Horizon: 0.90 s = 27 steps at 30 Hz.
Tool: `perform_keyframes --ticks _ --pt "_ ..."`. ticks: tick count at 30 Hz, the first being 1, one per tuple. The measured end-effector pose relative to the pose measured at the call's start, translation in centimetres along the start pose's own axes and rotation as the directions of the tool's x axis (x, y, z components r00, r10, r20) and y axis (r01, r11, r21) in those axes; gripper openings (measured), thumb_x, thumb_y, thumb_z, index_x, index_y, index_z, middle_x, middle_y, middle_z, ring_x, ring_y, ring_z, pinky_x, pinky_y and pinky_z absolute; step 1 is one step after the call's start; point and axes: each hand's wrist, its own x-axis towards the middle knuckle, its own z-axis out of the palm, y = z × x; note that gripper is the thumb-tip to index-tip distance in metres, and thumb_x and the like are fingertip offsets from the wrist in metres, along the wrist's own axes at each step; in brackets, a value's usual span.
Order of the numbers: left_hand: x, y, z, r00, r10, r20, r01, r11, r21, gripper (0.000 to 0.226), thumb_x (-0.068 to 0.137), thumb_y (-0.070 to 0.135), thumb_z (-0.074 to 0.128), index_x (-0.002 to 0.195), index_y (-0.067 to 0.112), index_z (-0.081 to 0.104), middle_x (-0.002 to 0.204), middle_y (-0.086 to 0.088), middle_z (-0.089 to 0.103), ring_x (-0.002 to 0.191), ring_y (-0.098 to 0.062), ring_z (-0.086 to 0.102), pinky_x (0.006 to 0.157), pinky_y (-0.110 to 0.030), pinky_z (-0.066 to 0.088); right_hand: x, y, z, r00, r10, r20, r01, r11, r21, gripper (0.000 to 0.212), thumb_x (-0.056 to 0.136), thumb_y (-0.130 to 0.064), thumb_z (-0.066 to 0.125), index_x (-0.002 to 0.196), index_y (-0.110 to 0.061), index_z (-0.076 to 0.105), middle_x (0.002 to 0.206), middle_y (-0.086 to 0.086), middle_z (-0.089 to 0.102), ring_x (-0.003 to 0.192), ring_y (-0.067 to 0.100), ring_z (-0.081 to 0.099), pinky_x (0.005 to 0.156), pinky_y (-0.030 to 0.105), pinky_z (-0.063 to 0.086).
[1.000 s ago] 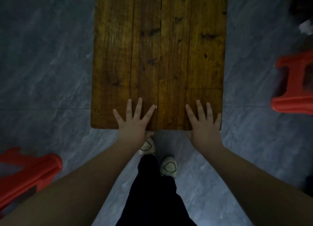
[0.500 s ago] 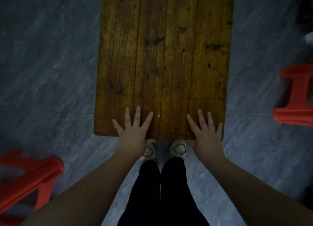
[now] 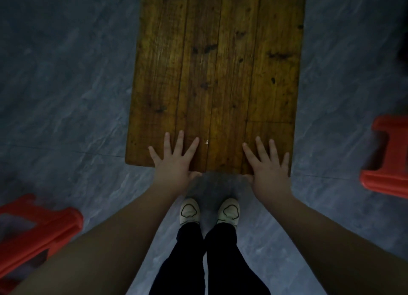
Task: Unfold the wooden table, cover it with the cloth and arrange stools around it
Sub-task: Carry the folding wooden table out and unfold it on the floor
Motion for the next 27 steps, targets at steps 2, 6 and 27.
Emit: perform_keyframes --ticks 2,6,27 --pt "1.4 -0.2 -1.1 1.0 -0.011 -0.001 0.011 1.0 -0.006 0.097 0.085 0.072 0.049 0.149 0.048 -0.019 0.163 -0.001 -0.024 0.147 -0.037 -0.025 0.107 -0.078 0.003 1.6 0.1 -0.8 1.0 -0.003 -0.001 0.003 1.0 -0.003 0.084 0.09 -0.056 0.054 0.156 -0.041 0.004 0.167 0.002 0.0 0.152 0.035 -0.005 0.113 0.072 0.01" --pt "3.9 -0.5 -3.2 1.0 -0.022 0.007 0.022 0.999 -0.025 0.098 0.084 0.072 0.051 0.15 0.049 -0.018 0.163 0.001 -0.024 0.147 -0.036 -0.024 0.108 -0.078 0.001 4.4 0.1 -2.5 1.0 -0.005 0.007 0.005 1.0 -0.022 0.085 0.092 -0.056 0.052 0.156 -0.042 -0.003 0.166 0.0 -0.006 0.151 0.034 -0.008 0.114 0.071 0.008" --pt "13.0 -2.7 -10.4 0.999 0.021 0.043 -0.021 1.0 0.012 0.098 0.084 0.072 0.051 0.152 0.043 -0.014 0.164 -0.005 -0.02 0.146 -0.041 -0.024 0.107 -0.079 -0.001 13.3 -0.9 -8.8 0.998 0.047 0.043 -0.047 0.999 0.005 0.087 0.089 -0.053 0.058 0.156 -0.042 0.003 0.167 -0.001 -0.002 0.152 0.033 -0.005 0.114 0.069 0.012"
